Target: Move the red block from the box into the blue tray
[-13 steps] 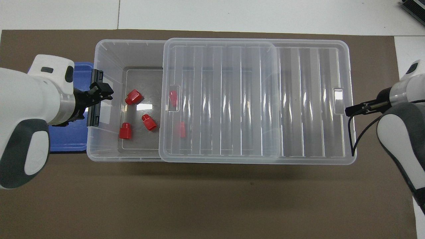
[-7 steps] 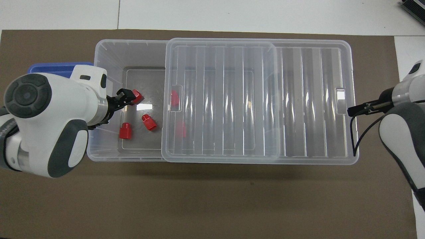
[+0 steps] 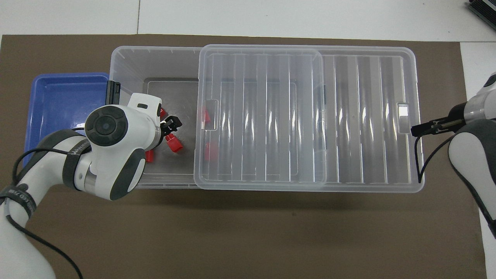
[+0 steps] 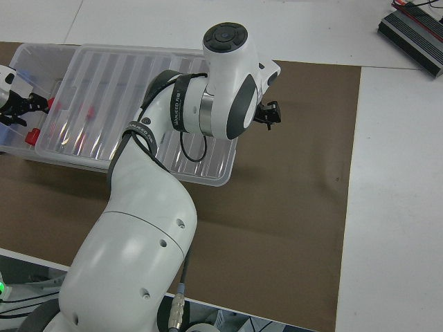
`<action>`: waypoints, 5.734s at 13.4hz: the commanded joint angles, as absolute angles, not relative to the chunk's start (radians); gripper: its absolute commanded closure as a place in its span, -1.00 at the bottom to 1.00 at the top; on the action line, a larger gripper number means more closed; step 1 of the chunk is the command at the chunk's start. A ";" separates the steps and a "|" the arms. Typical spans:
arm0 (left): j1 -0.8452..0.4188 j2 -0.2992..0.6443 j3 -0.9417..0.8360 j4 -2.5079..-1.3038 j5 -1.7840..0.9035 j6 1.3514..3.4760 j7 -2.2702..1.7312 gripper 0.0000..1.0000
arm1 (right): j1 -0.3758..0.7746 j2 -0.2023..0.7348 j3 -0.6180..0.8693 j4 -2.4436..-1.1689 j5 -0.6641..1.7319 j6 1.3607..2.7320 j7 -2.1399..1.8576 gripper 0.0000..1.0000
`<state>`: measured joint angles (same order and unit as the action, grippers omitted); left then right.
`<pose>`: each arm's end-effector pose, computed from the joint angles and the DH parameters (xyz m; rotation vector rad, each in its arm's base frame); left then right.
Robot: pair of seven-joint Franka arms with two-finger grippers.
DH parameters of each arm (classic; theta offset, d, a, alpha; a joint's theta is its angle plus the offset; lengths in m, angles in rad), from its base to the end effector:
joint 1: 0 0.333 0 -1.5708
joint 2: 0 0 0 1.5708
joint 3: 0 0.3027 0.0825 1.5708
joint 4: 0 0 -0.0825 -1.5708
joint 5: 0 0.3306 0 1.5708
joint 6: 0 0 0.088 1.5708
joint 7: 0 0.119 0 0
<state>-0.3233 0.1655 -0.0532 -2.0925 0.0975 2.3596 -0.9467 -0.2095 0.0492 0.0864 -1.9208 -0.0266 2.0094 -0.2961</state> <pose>0.5021 -0.1956 0.3627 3.0241 0.7813 0.1868 0.5223 -0.0671 0.4635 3.1002 0.2854 0.0538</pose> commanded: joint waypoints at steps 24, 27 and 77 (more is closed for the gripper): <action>-0.198 0.141 -0.029 -1.581 0.032 1.584 -0.646 1.00 | -0.026 -0.028 0.109 -1.614 -0.041 1.609 0.219 -1.00; -0.063 0.063 -0.026 -1.549 0.032 1.482 -0.388 1.00 | -0.057 -0.028 0.104 -1.658 -0.037 1.669 0.212 0.07; 0.003 -0.081 -0.037 -1.667 0.028 1.629 0.095 -1.00 | 0.167 0.015 0.107 -1.996 -0.021 2.072 0.198 1.00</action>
